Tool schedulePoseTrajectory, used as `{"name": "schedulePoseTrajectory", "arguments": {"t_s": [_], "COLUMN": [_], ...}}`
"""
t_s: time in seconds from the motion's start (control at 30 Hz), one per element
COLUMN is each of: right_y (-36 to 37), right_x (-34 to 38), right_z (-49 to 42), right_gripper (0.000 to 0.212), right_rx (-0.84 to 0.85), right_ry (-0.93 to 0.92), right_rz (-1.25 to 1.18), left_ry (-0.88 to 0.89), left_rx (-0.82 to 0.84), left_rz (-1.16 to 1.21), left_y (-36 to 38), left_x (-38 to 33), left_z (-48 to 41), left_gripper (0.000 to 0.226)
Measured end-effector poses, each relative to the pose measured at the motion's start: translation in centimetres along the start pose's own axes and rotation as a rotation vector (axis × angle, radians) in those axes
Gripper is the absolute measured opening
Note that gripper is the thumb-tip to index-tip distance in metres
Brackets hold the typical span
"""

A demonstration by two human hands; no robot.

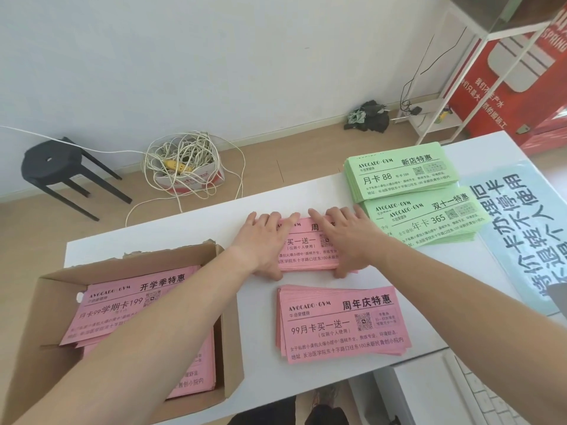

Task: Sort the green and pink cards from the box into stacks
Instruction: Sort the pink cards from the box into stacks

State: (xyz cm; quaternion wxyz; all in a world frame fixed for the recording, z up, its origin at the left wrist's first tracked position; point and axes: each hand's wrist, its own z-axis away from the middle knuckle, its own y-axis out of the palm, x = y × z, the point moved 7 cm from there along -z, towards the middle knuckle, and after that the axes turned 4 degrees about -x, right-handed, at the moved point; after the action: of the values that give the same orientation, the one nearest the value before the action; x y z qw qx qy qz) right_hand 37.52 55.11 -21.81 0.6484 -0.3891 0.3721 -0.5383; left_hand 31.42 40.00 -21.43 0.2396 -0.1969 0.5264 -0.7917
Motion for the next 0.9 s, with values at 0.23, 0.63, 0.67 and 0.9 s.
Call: {"name": "schedulePoseTrajectory", "arguments": {"t_s": [0.23,0.63,0.67,0.9], "right_y": [0.2,-2.1,-2.1,-2.3], "right_x": [0.2,-1.1,-1.1,-0.7], "right_z": [0.7,-2.3,-2.4,-2.0], "right_gripper": [0.147,0.121,0.121,0.121], "right_rx": [0.026,0.200,0.217,0.267], "right_ry": [0.022,0.133,0.141,0.139], "right_rz": [-0.062,-0.236,-0.230,-0.208], "left_ry": [-0.049,-0.139,-0.140,-0.121], "left_rx": [0.077,0.181,0.187,0.264], "left_rz": [0.047,0.328,0.314,0.217], "left_y": [0.2,-1.8,-1.8,-2.1], "left_x": [0.0,1.5,1.5,1.5], "left_z": [0.6,-1.6,-1.8,-2.8], "left_gripper": [0.141,0.124,0.128,0.109]}}
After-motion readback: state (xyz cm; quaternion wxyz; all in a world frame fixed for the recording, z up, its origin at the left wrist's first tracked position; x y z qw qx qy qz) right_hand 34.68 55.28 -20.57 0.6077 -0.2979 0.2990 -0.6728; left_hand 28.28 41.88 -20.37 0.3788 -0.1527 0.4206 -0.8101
